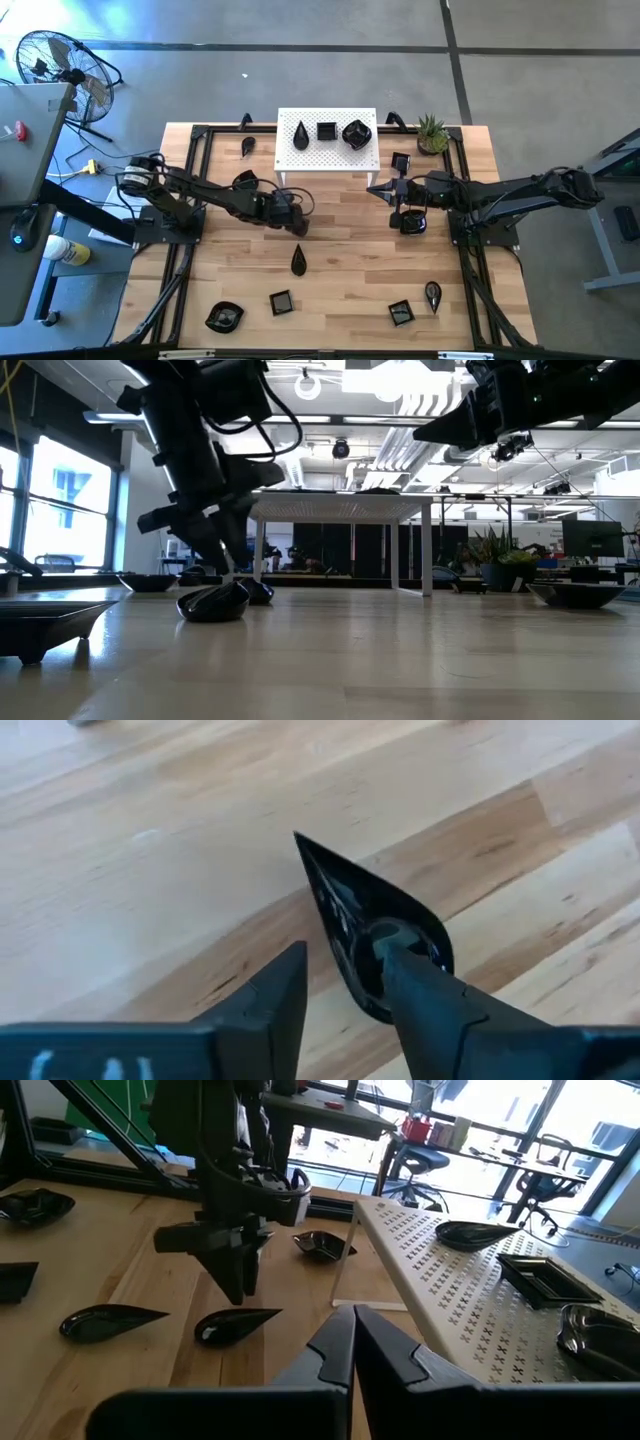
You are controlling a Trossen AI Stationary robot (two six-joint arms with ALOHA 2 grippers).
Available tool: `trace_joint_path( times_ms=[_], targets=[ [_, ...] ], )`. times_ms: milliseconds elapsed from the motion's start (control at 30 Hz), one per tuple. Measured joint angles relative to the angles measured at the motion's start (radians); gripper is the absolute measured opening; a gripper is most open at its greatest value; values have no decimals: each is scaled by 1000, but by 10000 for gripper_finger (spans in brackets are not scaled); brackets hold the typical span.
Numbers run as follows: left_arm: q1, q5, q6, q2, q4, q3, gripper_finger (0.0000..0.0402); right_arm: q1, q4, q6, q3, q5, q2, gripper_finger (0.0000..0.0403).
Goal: Pick & Place Mini shaped plates
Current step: Stack the drop shaped bowl on top of the drop shaped bowl on the shelf
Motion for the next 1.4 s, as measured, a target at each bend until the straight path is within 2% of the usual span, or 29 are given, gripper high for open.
trace_joint_path(
  times_ms=[233,500,700,800,1067,1233,1400],
  targets=[
    [0,2,0,0,26,-3,107,0,0,0,0,0,0,3],
    [0,-32,-26,0,29,-36,105,0,-1,0,0,0,0,6],
    [0,-6,-32,0,126,-77,105,0,-1,0,0,0,0,2],
    [0,-40,-51,0,122,-86,105,0,-1,0,0,0,0,5],
    [0,-27,-53,0,136,-94,105,0,-1,0,0,0,0,2],
    [0,-56,-53,0,124,-94,104,0,-1,0,0,0,0,6],
    [0,-38,-36,7,129,-94,81,0,-1,0,0,0,0,2]
  ],
)
